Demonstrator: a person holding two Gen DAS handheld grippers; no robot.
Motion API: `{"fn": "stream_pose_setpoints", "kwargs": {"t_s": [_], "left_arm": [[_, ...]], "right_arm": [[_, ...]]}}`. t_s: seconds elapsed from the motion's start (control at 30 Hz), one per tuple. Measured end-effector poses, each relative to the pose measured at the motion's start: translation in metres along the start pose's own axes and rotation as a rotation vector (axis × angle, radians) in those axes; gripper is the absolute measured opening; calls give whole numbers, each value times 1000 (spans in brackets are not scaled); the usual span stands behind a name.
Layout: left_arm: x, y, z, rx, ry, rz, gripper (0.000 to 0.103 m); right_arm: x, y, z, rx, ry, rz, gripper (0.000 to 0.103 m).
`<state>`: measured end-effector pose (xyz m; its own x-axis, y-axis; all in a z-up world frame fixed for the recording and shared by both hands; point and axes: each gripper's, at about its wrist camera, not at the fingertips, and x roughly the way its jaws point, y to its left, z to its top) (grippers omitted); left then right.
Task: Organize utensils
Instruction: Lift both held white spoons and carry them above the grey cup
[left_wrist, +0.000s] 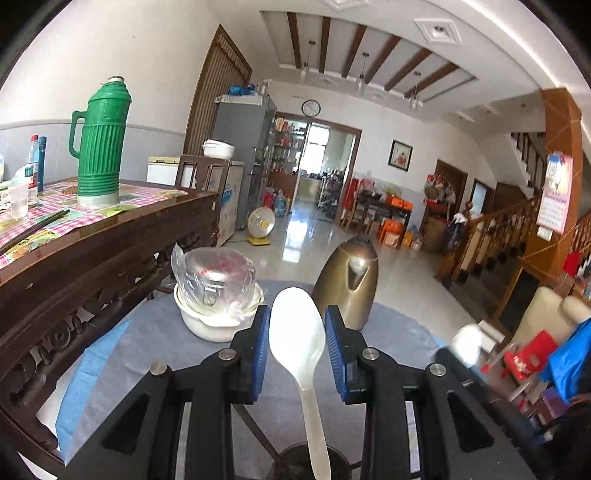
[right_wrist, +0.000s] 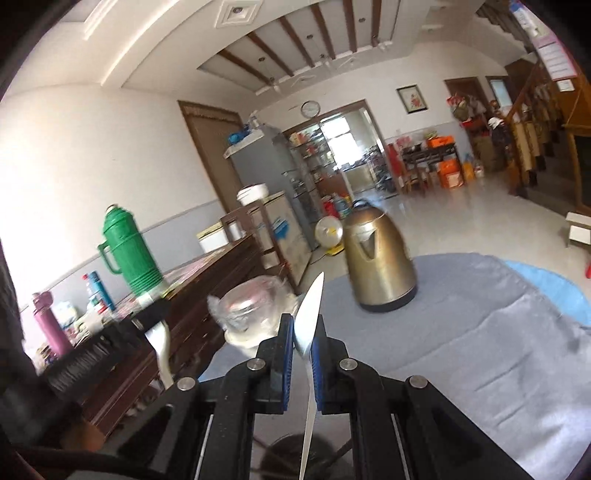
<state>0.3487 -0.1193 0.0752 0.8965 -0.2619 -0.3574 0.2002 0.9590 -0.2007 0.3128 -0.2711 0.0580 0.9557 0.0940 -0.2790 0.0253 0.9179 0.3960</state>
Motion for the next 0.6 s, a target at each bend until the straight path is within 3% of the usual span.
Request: {"fn": "stream_pose_setpoints", "kwargs": {"t_s": [0.33, 0.6], "left_arm": [[25, -5, -21, 24, 37, 63, 32], [18, 1, -19, -14, 56, 12, 32]], "right_arm": [[-1, -14, 5, 9, -5, -11, 9], [2, -18, 4, 19, 4, -16, 9]]}}
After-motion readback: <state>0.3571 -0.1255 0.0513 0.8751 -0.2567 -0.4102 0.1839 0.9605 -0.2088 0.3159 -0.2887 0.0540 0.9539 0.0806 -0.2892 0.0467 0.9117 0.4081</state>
